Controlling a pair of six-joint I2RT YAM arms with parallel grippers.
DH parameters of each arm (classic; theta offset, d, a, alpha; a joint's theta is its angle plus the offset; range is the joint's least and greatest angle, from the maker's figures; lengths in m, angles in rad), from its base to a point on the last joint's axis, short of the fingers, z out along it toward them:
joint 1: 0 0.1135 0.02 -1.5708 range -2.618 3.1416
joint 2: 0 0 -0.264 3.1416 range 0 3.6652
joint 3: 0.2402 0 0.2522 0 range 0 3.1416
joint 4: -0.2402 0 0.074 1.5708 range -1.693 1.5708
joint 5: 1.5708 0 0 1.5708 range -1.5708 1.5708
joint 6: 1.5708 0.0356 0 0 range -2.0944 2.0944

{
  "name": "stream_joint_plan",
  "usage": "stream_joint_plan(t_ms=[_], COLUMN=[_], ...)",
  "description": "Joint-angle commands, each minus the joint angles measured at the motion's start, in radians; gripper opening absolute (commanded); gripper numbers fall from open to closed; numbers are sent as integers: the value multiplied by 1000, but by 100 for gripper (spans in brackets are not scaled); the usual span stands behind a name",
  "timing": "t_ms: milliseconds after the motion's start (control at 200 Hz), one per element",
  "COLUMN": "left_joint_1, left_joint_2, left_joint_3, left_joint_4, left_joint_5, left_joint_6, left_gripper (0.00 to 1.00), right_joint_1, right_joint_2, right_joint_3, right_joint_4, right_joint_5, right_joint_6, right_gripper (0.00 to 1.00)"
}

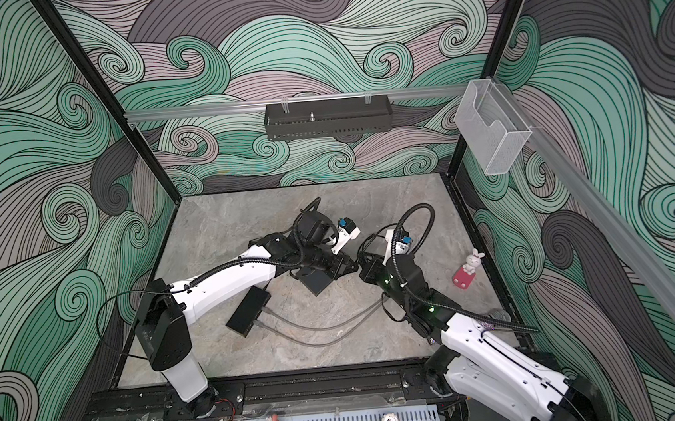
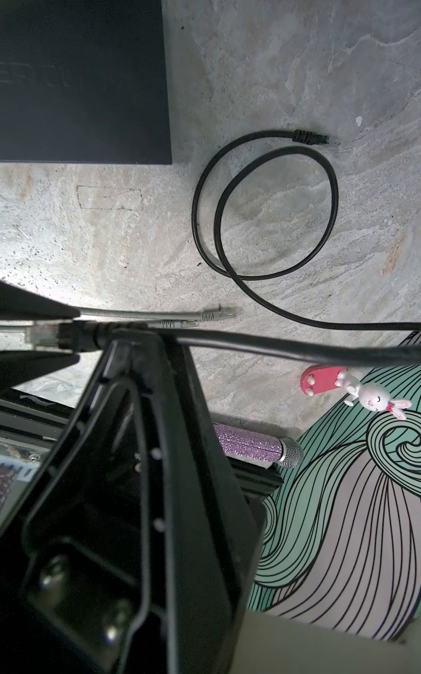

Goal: Insert the plug into the switch port

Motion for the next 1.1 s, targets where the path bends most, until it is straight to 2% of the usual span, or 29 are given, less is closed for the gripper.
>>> stream_joint_plan(t_ms=[0,125,160,195,255,330,420,540,645,756,831,986,1091], left_joint_1=[3,11,18,27,49,79,109,121,121,115,99,64,48], left_joint_2=[20,20,18,16,8,-3,-9,-28,-64,-79,-81,-122,-174], left_joint_3=[53,61,63,69,75,78,106,128,115,103,81,-3,-76], left_joint_4=[-22,-38,-47,-59,-82,-112,-215,-350,-408,-526,-588,-640,-616], left_joint_5=[2,3,6,5,4,23,35,-35,-79,-35,-48,-36,-1], left_joint_6=[7,25,37,53,85,164,309,484,559,733,841,1075,1169], left_gripper=[9,8,5,2,0,0,0,0,0,0,0,0,0], right_joint_1=[6,8,6,6,5,3,-12,-24,-24,-22,-20,-14,-14], right_joint_2=[-12,-25,-29,-40,-65,-106,-162,-204,-203,-186,-174,-156,-158], right_joint_3=[5,-5,-8,-6,14,46,89,146,189,220,239,260,245], right_joint_4=[22,18,23,3,-71,-197,-349,-499,-583,-645,-672,-676,-678], right_joint_5=[15,6,-11,-39,-72,-122,-173,-274,-378,-471,-491,-557,-592], right_joint_6=[4,-27,-60,-111,-196,-324,-445,-580,-689,-791,-844,-979,-1071], right_gripper=[0,0,8,19,31,41,41,40,40,40,39,38,40])
